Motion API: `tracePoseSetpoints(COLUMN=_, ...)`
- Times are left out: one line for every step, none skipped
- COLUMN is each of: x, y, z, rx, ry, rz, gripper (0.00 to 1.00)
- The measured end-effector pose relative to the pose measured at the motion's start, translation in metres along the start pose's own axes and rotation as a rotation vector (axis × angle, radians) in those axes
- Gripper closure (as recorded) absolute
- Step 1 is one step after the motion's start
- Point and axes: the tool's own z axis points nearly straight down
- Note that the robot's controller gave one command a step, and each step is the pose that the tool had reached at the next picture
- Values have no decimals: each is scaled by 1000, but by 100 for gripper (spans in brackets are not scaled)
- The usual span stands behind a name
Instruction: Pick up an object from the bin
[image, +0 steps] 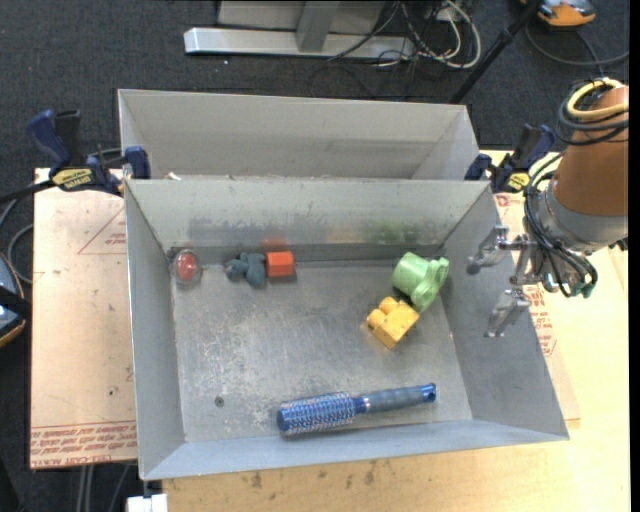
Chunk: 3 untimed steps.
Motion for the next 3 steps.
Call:
tracePoseSetpoints(x=-34, y=48, z=123, rx=7, ry=-18, rz=-591, gripper=0)
tracePoseSetpoints(x=-47, y=117, z=142, rx=0, ry=-10, rz=-508, gripper=0)
tracePoseSetpoints(x=26, y=164, z=139, rx=-1, ry=-3, rz=-715, gripper=0)
